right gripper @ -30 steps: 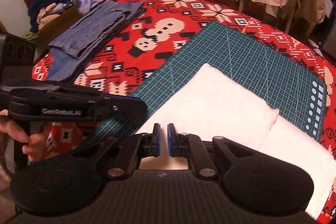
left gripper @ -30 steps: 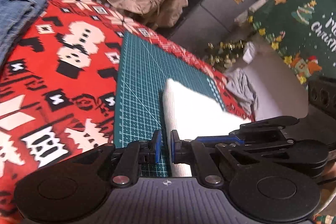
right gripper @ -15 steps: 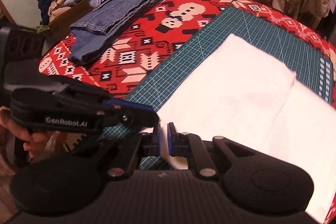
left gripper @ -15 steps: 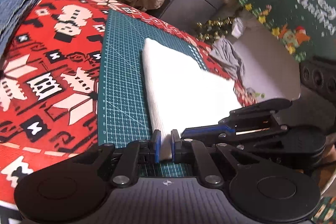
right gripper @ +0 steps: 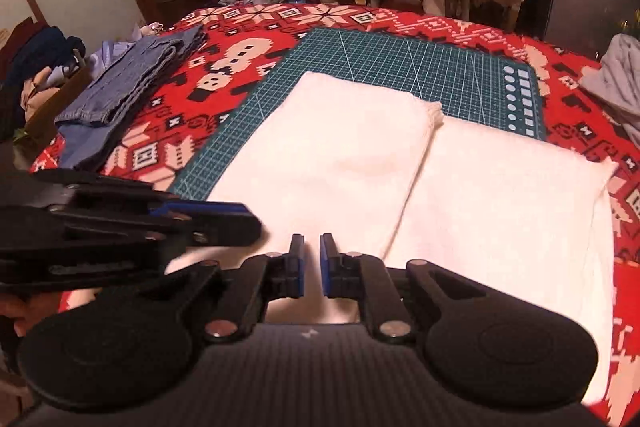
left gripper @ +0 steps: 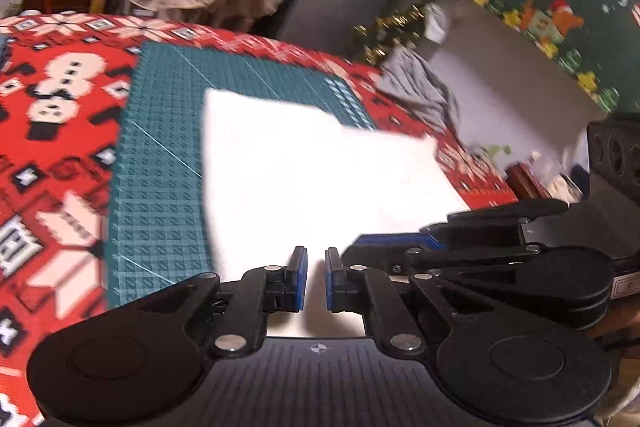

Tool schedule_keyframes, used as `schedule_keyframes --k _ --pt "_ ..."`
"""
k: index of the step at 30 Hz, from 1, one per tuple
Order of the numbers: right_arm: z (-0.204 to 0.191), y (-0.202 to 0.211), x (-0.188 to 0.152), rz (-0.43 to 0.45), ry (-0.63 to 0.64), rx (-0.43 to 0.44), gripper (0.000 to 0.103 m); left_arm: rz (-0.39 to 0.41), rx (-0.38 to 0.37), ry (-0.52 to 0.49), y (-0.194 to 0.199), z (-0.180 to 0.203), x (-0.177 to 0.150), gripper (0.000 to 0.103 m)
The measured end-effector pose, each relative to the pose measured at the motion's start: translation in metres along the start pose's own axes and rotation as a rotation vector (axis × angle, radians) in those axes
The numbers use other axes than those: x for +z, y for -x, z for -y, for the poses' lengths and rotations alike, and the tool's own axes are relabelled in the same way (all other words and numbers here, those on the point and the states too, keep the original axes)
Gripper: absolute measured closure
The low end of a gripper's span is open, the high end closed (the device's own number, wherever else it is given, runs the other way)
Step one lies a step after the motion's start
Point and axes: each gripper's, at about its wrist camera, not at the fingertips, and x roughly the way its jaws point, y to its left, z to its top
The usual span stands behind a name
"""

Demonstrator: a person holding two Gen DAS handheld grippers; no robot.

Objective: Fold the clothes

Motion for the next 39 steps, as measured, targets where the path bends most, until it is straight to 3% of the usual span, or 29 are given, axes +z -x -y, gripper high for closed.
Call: schedule_keyframes --k 6,8,12,17,29,39 --pt "-0.006 0.015 -0.03 -0.012 -0.01 0.021 0.093 -0.043 -0.011 -0.011 0.009 0.005 -0.009 0.095" --pt "-0.003 0.021 -0.032 -0.012 -0.032 0.029 0.093 -0.024 -0.012 -0.007 0.015 0.005 -0.004 0.095" --pt "0.009 0.026 -0.016 0.045 -0.07 0.005 0.092 0.022 0.01 -0.016 0.007 0.003 0.022 0.096" --pt "0.026 0.003 0.017 0.1 -0.101 -0.023 0.092 0.016 0.058 -0.049 -0.024 -0.003 0.05 0.096" --pt "0.069 -0.041 0.051 0.119 -0.164 -0.059 0.094 0.039 0.032 -0.029 -0.069 -0.009 0.081 0.098" --pt "0.089 -0.045 0.066 0.158 -0.24 -0.034 0.098 0.068 -0.02 0.05 -0.071 -0.016 0.098 0.1"
